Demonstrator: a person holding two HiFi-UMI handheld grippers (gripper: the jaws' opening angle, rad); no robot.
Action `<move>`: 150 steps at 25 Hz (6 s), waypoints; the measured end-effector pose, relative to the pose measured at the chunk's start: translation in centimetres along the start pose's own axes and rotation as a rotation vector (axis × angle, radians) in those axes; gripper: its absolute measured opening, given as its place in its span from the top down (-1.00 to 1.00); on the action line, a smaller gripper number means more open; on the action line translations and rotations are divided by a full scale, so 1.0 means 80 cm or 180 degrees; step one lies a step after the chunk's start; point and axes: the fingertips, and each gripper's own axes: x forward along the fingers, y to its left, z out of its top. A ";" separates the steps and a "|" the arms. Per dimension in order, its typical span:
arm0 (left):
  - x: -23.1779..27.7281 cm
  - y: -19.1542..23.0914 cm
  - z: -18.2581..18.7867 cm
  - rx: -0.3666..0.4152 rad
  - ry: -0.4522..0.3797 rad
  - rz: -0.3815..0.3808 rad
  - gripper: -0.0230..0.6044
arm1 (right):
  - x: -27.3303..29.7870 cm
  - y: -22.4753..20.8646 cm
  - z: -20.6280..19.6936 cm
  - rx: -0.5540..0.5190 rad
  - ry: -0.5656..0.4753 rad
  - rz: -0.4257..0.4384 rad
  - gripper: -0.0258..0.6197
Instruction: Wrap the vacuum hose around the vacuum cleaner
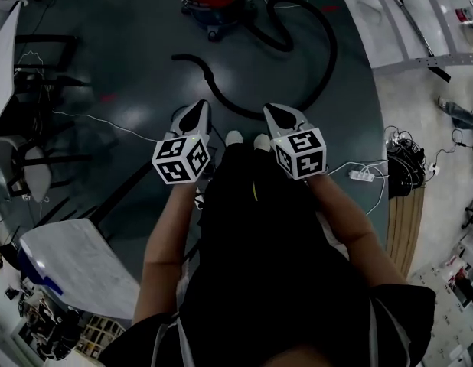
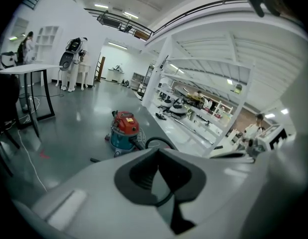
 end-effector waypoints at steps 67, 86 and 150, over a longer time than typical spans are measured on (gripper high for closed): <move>0.529 0.419 -0.574 0.0312 0.1528 0.0418 0.59 | 0.631 -0.099 -0.546 -0.0882 0.1425 0.0535 0.75; 0.615 0.472 -0.609 -0.0363 0.1482 0.0852 0.19 | 0.705 -0.100 -0.572 -0.1128 0.1440 0.0822 0.61; 0.317 0.333 -0.121 -0.0136 0.0715 0.0536 0.38 | 0.475 -0.065 -0.115 -0.0046 0.1001 0.0349 0.65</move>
